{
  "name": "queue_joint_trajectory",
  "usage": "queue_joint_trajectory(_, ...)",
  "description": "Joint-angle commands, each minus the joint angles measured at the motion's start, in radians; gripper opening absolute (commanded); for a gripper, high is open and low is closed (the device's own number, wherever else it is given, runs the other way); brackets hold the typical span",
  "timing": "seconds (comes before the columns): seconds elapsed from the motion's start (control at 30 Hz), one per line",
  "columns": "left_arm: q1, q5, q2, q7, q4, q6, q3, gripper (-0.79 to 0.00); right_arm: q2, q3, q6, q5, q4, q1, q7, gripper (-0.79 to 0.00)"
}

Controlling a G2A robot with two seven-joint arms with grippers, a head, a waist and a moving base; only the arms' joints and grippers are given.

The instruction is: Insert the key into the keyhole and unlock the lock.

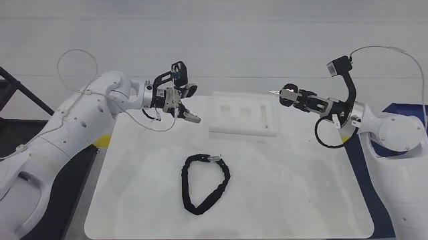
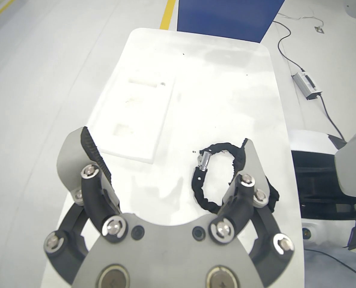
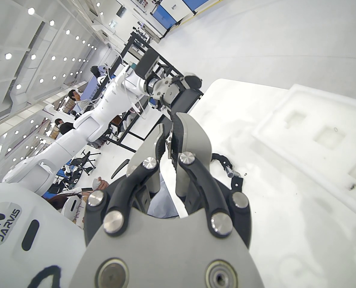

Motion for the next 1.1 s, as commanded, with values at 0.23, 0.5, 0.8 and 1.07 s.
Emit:
queue_joint_trajectory(0.23, 0.129, 0.198, 0.001, 0.127, -0.044, 0.0, -0.006, 0.0, 0.0, 0.0, 0.0, 0.0, 0.0, 0.0, 0.0, -0.785)
queue_joint_trajectory(0.5, 0.177, 0.401, -0.022, 0.221, -0.068, 0.0, 0.041, 0.0, 0.0, 0.0, 0.0, 0.0, 0.0, 0.0, 0.0, -0.785)
queue_joint_trajectory(0.8, 0.132, 0.494, -0.054, 0.285, 0.011, 0.0, 0.13, 0.0, 0.0, 0.0, 0.0, 0.0, 0.0, 0.0, 0.0, -0.785)
queue_joint_trajectory(1.07, 0.127, 0.496, -0.055, 0.281, 0.016, 0.0, 0.133, 0.0, 0.0, 0.0, 0.0, 0.0, 0.0, 0.0, 0.0, -0.785)
